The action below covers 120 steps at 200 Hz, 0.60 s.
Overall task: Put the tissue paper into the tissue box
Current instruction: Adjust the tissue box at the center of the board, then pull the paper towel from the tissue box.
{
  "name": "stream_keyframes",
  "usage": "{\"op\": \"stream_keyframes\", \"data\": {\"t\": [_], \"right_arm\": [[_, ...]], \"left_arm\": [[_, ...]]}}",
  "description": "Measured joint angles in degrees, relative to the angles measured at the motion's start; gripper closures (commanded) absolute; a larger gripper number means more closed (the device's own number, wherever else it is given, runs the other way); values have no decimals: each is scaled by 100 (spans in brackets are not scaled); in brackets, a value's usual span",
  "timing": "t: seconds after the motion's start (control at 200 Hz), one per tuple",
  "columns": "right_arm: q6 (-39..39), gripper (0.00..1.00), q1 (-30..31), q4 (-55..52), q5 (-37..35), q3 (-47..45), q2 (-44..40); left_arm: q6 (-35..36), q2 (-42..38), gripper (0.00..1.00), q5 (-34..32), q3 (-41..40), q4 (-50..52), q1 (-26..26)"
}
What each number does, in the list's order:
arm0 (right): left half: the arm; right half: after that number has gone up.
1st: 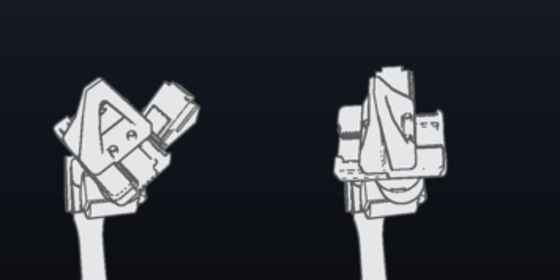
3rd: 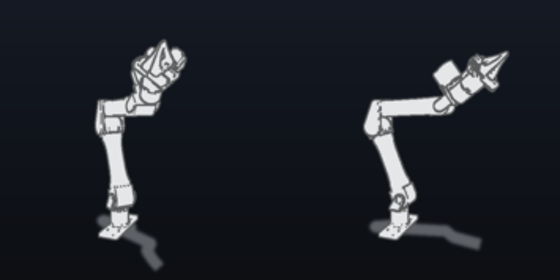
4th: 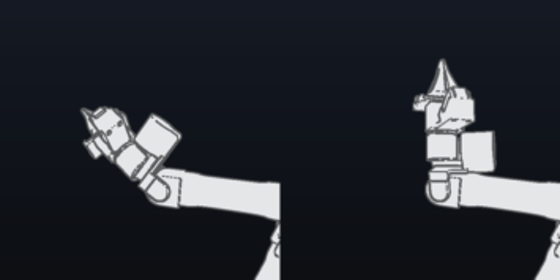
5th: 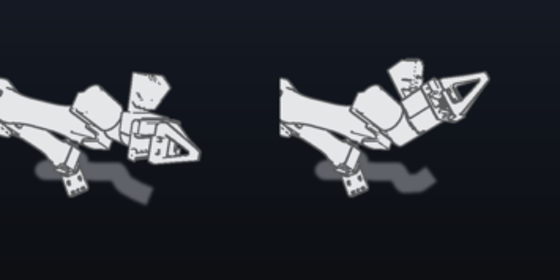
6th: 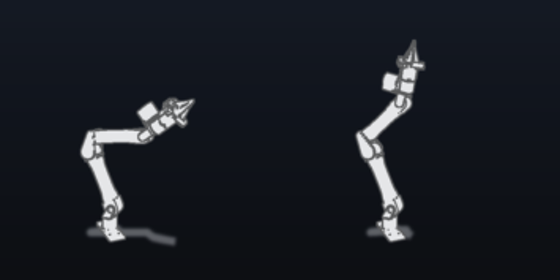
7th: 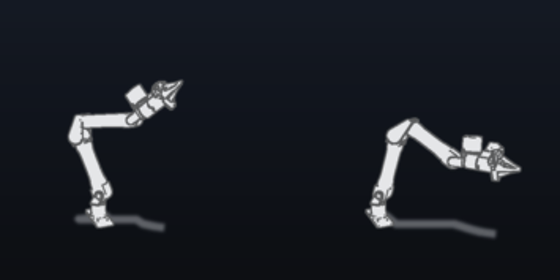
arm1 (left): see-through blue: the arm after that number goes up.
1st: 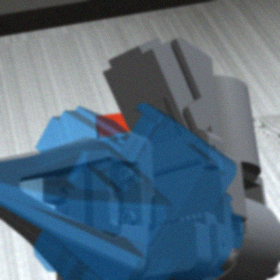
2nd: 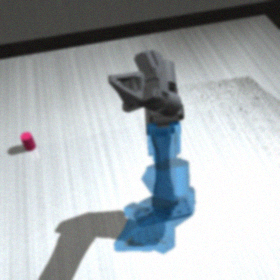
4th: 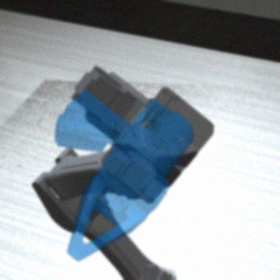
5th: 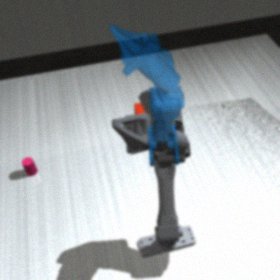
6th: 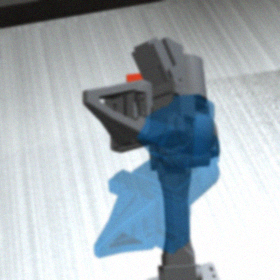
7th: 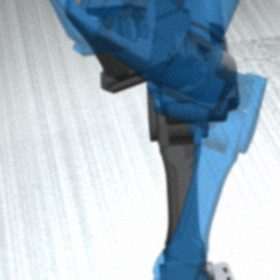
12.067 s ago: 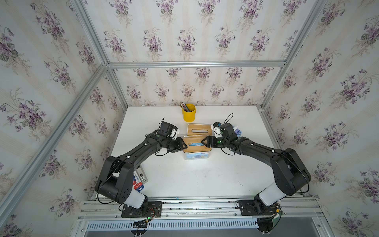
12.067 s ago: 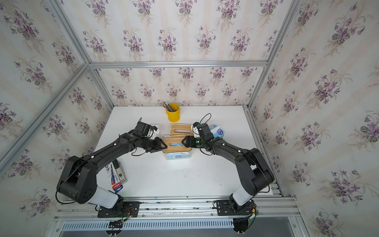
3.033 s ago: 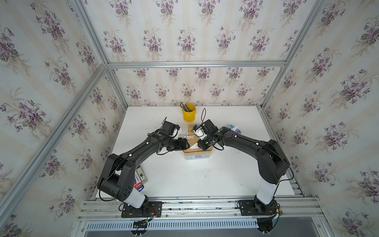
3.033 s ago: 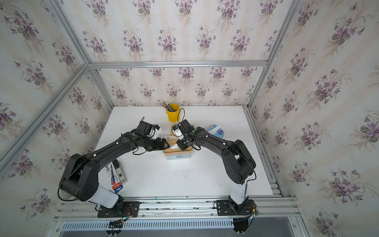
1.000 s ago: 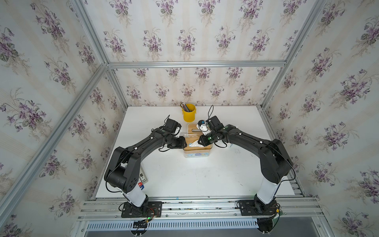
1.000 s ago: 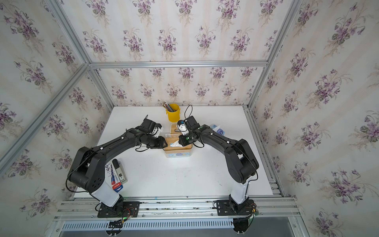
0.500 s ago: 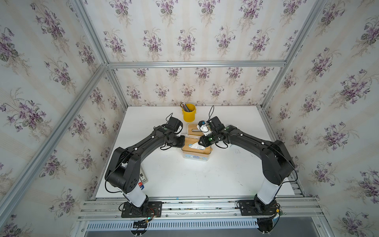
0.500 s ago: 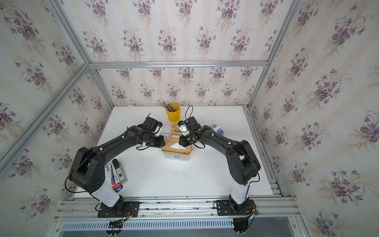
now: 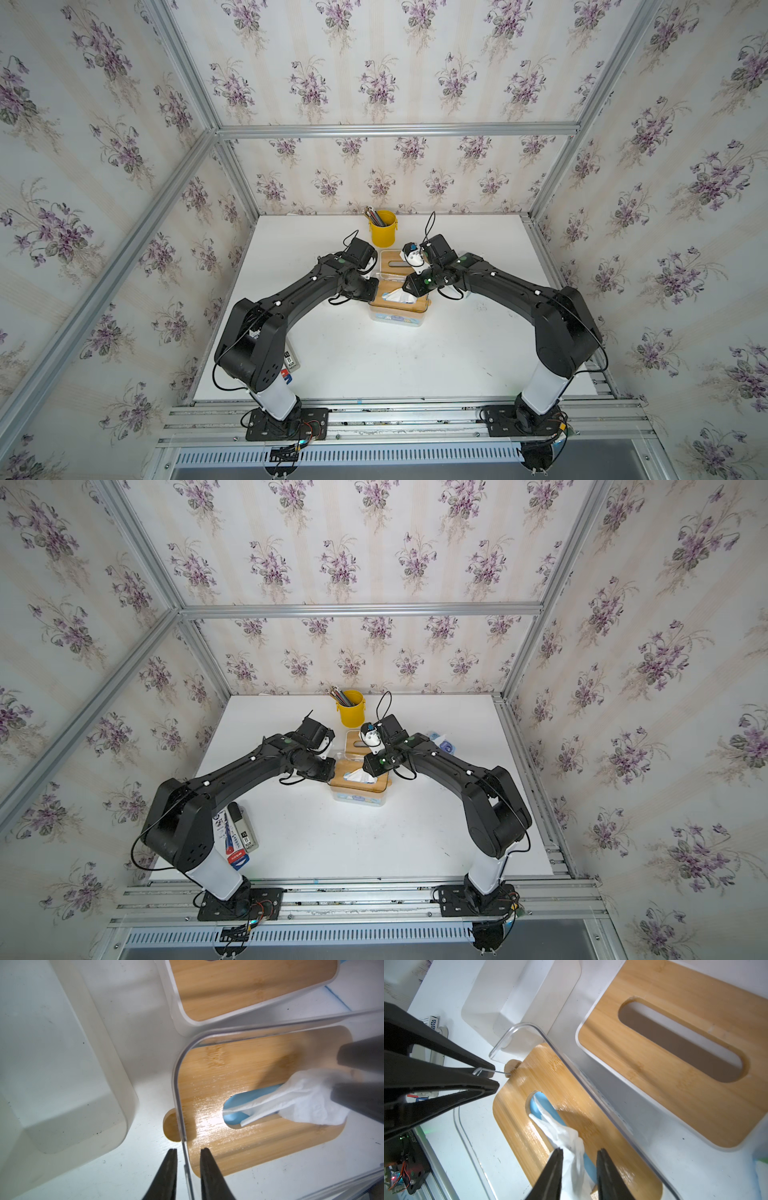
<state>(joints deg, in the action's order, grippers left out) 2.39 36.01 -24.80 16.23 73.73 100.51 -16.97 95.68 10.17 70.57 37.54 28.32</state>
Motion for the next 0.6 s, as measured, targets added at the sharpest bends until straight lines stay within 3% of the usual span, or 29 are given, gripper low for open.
{"op": "stream_keyframes", "data": {"t": [0.24, 0.599], "right_arm": [[-129, 63, 282, -302, -688, -13, -280], [107, 61, 577, -236, -280, -708, -682]], "left_arm": [[-55, 20, 90, -81, -7, -28, 52], [-190, -101, 100, -247, -48, 74, 136]]}}
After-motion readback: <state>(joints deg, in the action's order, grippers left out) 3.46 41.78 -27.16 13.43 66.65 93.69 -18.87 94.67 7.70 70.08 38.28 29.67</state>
